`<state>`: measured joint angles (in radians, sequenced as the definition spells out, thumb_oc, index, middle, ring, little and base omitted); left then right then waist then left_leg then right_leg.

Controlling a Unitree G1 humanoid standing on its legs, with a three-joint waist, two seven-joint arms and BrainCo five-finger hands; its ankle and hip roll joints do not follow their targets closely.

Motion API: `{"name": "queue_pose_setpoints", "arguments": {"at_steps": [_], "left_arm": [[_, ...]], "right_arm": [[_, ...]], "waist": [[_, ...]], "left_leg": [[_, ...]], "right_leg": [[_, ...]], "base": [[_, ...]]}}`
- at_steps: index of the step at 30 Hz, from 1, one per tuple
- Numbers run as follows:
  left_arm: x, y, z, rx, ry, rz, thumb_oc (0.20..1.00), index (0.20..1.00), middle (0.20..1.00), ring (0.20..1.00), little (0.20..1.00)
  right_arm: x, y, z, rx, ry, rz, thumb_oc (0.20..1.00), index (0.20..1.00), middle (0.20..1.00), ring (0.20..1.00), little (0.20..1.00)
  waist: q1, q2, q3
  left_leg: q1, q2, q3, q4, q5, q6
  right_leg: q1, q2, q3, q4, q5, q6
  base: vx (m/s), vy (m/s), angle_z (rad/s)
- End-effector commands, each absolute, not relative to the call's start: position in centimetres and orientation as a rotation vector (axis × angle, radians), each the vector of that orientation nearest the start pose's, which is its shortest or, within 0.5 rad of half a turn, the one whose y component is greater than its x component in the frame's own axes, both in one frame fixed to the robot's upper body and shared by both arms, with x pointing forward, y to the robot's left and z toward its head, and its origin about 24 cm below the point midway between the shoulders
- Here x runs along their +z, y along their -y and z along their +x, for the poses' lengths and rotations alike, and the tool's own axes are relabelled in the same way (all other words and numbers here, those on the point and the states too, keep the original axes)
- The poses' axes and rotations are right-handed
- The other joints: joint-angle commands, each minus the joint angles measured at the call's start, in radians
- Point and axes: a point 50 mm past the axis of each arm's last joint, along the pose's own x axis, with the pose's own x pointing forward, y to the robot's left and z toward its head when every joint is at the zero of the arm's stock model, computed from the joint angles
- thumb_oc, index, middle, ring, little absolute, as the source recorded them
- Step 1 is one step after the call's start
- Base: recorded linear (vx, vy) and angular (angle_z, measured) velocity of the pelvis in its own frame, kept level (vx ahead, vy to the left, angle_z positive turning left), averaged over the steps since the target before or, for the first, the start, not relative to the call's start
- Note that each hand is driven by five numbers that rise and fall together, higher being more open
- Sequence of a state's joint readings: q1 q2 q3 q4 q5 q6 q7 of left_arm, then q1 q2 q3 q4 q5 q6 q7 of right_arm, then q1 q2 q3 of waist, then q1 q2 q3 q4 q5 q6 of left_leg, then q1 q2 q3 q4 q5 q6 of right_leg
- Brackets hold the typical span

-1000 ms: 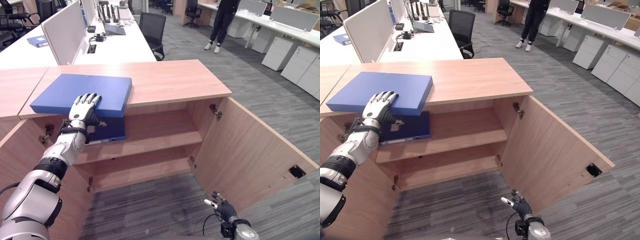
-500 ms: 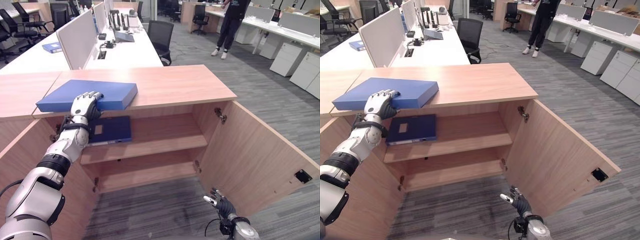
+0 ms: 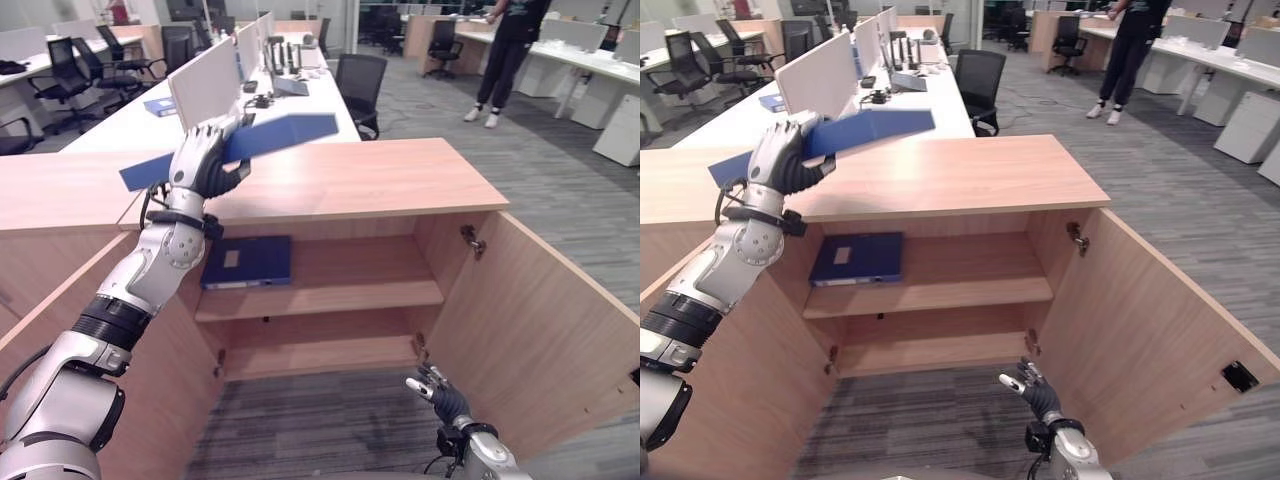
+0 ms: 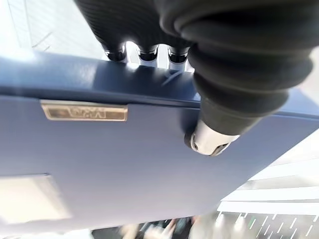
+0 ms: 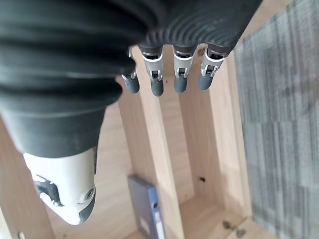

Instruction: Put the empty folder in the office cabinet

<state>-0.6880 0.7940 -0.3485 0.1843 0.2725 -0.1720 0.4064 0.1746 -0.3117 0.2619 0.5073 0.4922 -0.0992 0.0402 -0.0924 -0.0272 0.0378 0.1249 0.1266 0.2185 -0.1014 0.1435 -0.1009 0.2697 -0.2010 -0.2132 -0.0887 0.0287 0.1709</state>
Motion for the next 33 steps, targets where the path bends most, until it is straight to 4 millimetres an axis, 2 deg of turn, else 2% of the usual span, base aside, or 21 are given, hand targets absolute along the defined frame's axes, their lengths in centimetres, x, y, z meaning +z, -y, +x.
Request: {"name": "queue_pose_setpoints", "arguments": {"at_steps": [1, 5, 6, 7, 10, 11, 13, 15, 17, 18, 20, 22, 24, 27, 28, 29, 31, 32, 33], "left_arm": [[30.3, -20.1, 32.3, 0.272, 1.009, 0.800, 0.200, 0.200, 0.200, 0.200, 0.200], [31.6, -18.6, 30.5, 0.175, 1.111, 0.565, 0.200, 0.200, 0.200, 0.200, 0.200], [31.7, -18.3, 30.1, 0.136, 1.128, 0.483, 0.200, 0.200, 0.200, 0.200, 0.200], [31.7, -18.3, 30.0, 0.135, 1.127, 0.481, 0.200, 0.200, 0.200, 0.200, 0.200], [31.4, -18.0, 28.8, 0.010, 1.135, 0.240, 0.200, 0.200, 0.200, 0.200, 0.200], [31.1, -18.0, 28.2, -0.068, 1.123, 0.102, 0.200, 0.200, 0.200, 0.200, 0.200], [30.5, -18.3, 27.4, -0.140, 1.101, -0.027, 0.200, 0.200, 0.200, 0.200, 0.200], [30.1, -18.4, 27.2, -0.174, 1.084, -0.076, 0.200, 0.200, 0.200, 0.200, 0.200], [28.4, -18.8, 26.7, -0.287, 0.989, -0.241, 0.200, 0.200, 0.200, 0.200, 0.200], [28.3, -18.8, 26.6, -0.287, 0.987, -0.242, 0.200, 0.200, 0.200, 0.200, 0.200], [26.0, -19.5, 26.3, -0.349, 0.858, -0.355, 0.200, 0.200, 0.200, 0.200, 0.200], [25.3, -19.8, 26.2, -0.353, 0.820, -0.362, 0.200, 0.200, 0.200, 0.200, 0.200], [22.8, -21.1, 25.5, -0.336, 0.691, -0.362, 0.200, 0.200, 0.200, 0.200, 0.200], [20.9, -22.1, 24.9, -0.283, 0.614, -0.347, 0.200, 0.200, 0.200, 0.200, 0.200], [20.2, -22.3, 24.7, -0.239, 0.607, -0.322, 0.200, 0.200, 0.200, 0.200, 0.200], [20.1, -22.3, 24.7, -0.237, 0.607, -0.323, 0.200, 0.200, 0.200, 0.200, 0.200], [18.6, -22.2, 24.7, -0.201, 0.572, -0.319, 0.200, 0.200, 0.200, 0.200, 0.200], [18.6, -22.2, 24.7, -0.200, 0.571, -0.320, 0.200, 0.200, 0.200, 0.200, 0.200], [18.1, -22.3, 24.7, -0.185, 0.559, -0.313, 0.200, 0.200, 0.200, 0.200, 0.200]], "right_arm": [[-7.2, 19.6, 19.5, 0.017, -0.486, 0.157, 1.000, 1.000, 1.000, 1.000, 1.000], [-6.9, 19.2, 20.0, 0.029, -0.478, 0.152, 1.000, 1.000, 1.000, 1.000, 1.000], [-6.9, 19.1, 20.2, 0.029, -0.476, 0.153, 1.000, 1.000, 1.000, 1.000, 1.000], [-6.9, 19.1, 20.2, 0.029, -0.477, 0.151, 1.000, 1.000, 1.000, 1.000, 1.000], [-6.6, 19.0, 20.6, 0.033, -0.468, 0.145, 1.000, 1.000, 1.000, 1.000, 1.000], [-6.4, 19.1, 20.9, 0.028, -0.466, 0.135, 1.000, 1.000, 1.000, 1.000, 1.000], [-6.3, 19.1, 21.1, 0.031, -0.464, 0.129, 1.000, 1.000, 1.000, 1.000, 1.000], [-6.3, 19.2, 21.2, 0.030, -0.463, 0.126, 1.000, 1.000, 1.000, 1.000, 1.000], [-6.0, 19.3, 21.3, 0.029, -0.457, 0.122, 1.000, 1.000, 1.000, 1.000, 1.000], [-6.1, 19.3, 21.3, 0.030, -0.459, 0.121, 1.000, 1.000, 1.000, 1.000, 1.000], [-6.0, 19.4, 21.3, 0.030, -0.461, 0.121, 1.000, 1.000, 1.000, 1.000, 1.000], [-5.9, 19.3, 21.4, 0.033, -0.457, 0.122, 1.000, 1.000, 1.000, 1.000, 1.000], [-5.2, 19.5, 21.7, 0.044, -0.427, 0.126, 1.000, 1.000, 1.000, 1.000, 1.000], [-4.0, 19.7, 22.1, 0.055, -0.369, 0.134, 1.000, 1.000, 1.000, 1.000, 1.000], [-2.8, 19.9, 22.5, 0.071, -0.314, 0.133, 1.000, 1.000, 1.000, 1.000, 1.000], [-2.8, 19.9, 22.5, 0.071, -0.315, 0.131, 1.000, 1.000, 1.000, 1.000, 1.000], [-0.5, 20.6, 23.1, 0.109, -0.217, 0.120, 1.000, 1.000, 1.000, 1.000, 1.000], [-0.5, 20.6, 23.0, 0.109, -0.218, 0.119, 1.000, 1.000, 1.000, 1.000, 1.000], [0.7, 21.0, 23.3, 0.125, -0.171, 0.100, 1.000, 1.000, 1.000, 1.000, 1.000]], "waist": [[0.024, 0.028, 0.023], [0.038, 0.041, 0.019], [0.042, 0.042, 0.019], [0.041, 0.043, 0.019], [0.056, 0.052, 0.018], [0.064, 0.056, 0.020], [0.072, 0.060, 0.022], [0.075, 0.063, 0.022], [0.089, 0.068, 0.026], [0.087, 0.069, 0.025], [0.098, 0.073, 0.030], [0.100, 0.074, 0.031], [0.112, 0.074, 0.036], [0.116, 0.072, 0.039], [0.117, 0.067, 0.041], [0.117, 0.069, 0.041], [0.115, 0.060, 0.043], [0.115, 0.062, 0.042], [0.112, 0.057, 0.043]], "left_leg": [[0.108, -0.029, -0.023, 0.014, -0.173, 0.007], [0.101, -0.025, -0.039, 0.014, -0.162, 0.004], [0.098, -0.026, -0.043, 0.014, -0.161, 0.004], [0.098, -0.025, -0.043, 0.014, -0.161, 0.004], [0.091, -0.022, -0.056, 0.014, -0.154, 0.002], [0.087, -0.021, -0.063, 0.014, -0.151, 0.001], [0.084, -0.019, -0.069, 0.014, -0.148, 0.000], [0.082, -0.018, -0.072, 0.014, -0.146, -0.001], [0.079, -0.016, -0.078, 0.014, -0.141, -0.003], [0.079, -0.015, -0.078, 0.014, -0.141, -0.003], [0.078, -0.011, -0.084, 0.014, -0.137, -0.005], [0.076, -0.010, -0.085, 0.014, -0.136, -0.006], [0.072, -0.006, -0.087, 0.014, -0.132, -0.009], [0.070, -0.002, -0.093, 0.014, -0.129, -0.010], [0.070, -0.001, -0.095, 0.014, -0.129, -0.010], [0.071, -0.001, -0.095, 0.014, -0.130, -0.010], [0.071, 0.001, -0.095, 0.014, -0.131, -0.009], [0.071, 0.001, -0.095, 0.014, -0.131, -0.009], [0.071, 0.002, -0.095, 0.014, -0.132, -0.009]], "right_leg": [[-0.053, -0.015, -0.024, 0.055, -0.005, 0.001], [-0.044, -0.009, -0.038, 0.045, -0.008, -0.006], [-0.042, -0.009, -0.040, 0.044, -0.009, -0.007], [-0.042, -0.009, -0.041, 0.043, -0.009, -0.007], [-0.035, -0.006, -0.052, 0.037, -0.011, -0.015], [-0.033, -0.003, -0.059, 0.036, -0.013, -0.018], [-0.029, -0.003, -0.066, 0.033, -0.014, -0.021], [-0.027, -0.001, -0.070, 0.031, -0.014, -0.023], [-0.021, 0.004, -0.078, 0.027, -0.014, -0.027], [-0.020, 0.004, -0.078, 0.026, -0.014, -0.027], [-0.018, 0.009, -0.082, 0.021, -0.013, -0.030], [-0.019, 0.010, -0.084, 0.019, -0.012, -0.030], [-0.020, 0.015, -0.086, 0.016, -0.012, -0.032], [-0.021, 0.020, -0.087, 0.019, -0.014, -0.036], [-0.019, 0.021, -0.086, 0.018, -0.015, -0.037], [-0.019, 0.021, -0.086, 0.018, -0.015, -0.037], [-0.020, 0.024, -0.085, 0.018, -0.017, -0.038], [-0.020, 0.024, -0.085, 0.018, -0.017, -0.038], [-0.022, 0.024, -0.084, 0.018, -0.018, -0.038]], "base": [[-0.03, -0.079, 0.11], [-0.02, -0.056, 0.12], [-0.01, -0.035, 0.12], [-0.01, -0.040, 0.15], [-0.03, -0.059, 0.11], [-0.05, -0.065, 0.08], [-0.04, -0.061, 0.09], [-0.02, -0.036, 0.13], [-0.02, -0.039, 0.11], [-0.02, -0.037, 0.08], [-0.03, -0.033, 0.07], [-0.03, -0.027, 0.07], [-0.03, -0.041, 0.15], [-0.02, -0.022, 0.08], [-0.02, -0.005, 0.11], [-0.01, -0.003, 0.08], [0.00, 0.000, 0.00], [0.00, 0.000, 0.00], [0.00, 0.000, 0.00]]}}
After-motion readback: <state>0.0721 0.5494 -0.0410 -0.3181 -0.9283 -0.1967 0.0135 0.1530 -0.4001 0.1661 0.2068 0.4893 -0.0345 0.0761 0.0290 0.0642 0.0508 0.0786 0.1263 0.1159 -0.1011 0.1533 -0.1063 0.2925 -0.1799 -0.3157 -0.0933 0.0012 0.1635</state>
